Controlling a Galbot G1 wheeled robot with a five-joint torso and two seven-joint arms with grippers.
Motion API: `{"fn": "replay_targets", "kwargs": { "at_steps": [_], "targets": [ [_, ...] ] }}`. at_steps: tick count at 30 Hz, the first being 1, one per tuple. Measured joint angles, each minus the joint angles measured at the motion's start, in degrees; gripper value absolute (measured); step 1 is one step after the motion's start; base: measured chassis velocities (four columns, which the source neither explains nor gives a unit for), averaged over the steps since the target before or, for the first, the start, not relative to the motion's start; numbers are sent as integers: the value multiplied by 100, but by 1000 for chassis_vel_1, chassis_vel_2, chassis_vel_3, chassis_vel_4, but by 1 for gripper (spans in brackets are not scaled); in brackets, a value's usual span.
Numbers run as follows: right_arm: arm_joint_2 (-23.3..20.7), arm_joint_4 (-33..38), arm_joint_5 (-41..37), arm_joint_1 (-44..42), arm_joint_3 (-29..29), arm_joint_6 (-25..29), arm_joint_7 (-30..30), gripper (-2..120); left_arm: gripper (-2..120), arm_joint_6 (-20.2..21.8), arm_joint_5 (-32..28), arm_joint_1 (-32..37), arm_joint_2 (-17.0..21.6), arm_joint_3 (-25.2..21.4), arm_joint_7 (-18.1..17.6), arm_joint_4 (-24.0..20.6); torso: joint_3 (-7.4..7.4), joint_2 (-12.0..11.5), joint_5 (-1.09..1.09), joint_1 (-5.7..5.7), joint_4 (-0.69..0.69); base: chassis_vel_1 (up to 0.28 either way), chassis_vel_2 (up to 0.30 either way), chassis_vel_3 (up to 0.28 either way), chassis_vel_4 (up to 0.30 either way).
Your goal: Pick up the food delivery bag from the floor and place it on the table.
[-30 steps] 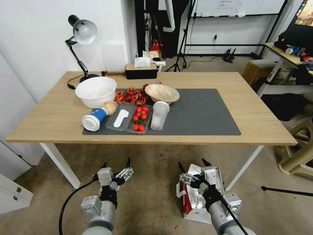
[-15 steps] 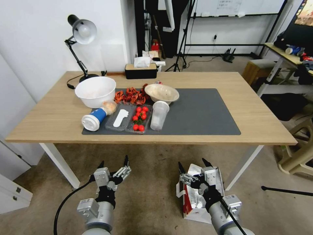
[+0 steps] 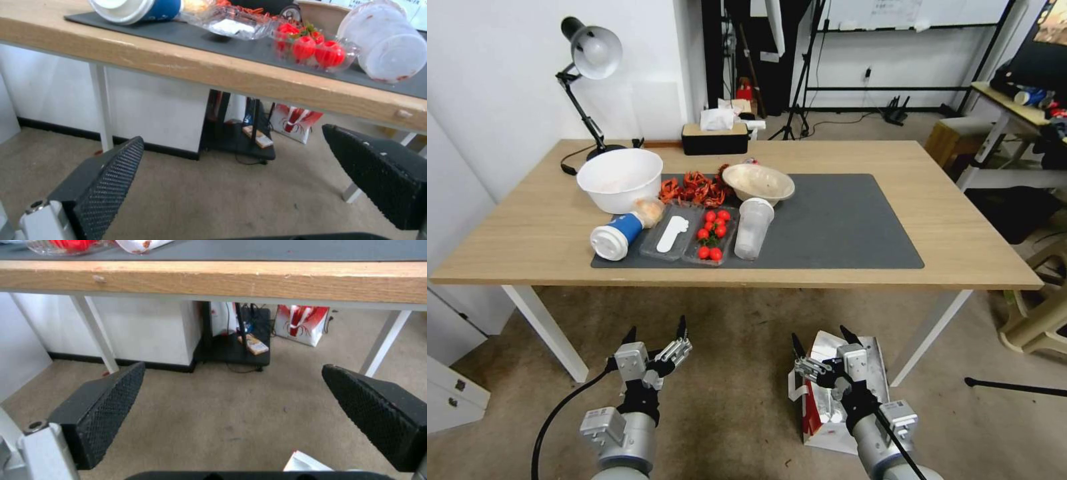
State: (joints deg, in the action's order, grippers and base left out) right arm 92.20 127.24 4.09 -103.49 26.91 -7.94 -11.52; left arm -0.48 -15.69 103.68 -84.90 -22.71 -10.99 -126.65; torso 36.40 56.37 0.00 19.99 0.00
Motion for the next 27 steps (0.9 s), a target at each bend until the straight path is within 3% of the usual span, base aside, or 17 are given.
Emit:
{"fn": "replay_targets", "kwargs": {
  "at_steps": [12,27],
  "targets": [
    [-4,-196,90,11,25,717,86,100,100,-281,32,-31,50,-66,224,133,-205,-362,0,-159,0,0,0,0,0],
    [-5,-276,124,-13,73,1244,92,100,100,-704,268,-63,43,-181,590,245,-430,-754,0,-325,0,0,0,0,0]
  ]
}}
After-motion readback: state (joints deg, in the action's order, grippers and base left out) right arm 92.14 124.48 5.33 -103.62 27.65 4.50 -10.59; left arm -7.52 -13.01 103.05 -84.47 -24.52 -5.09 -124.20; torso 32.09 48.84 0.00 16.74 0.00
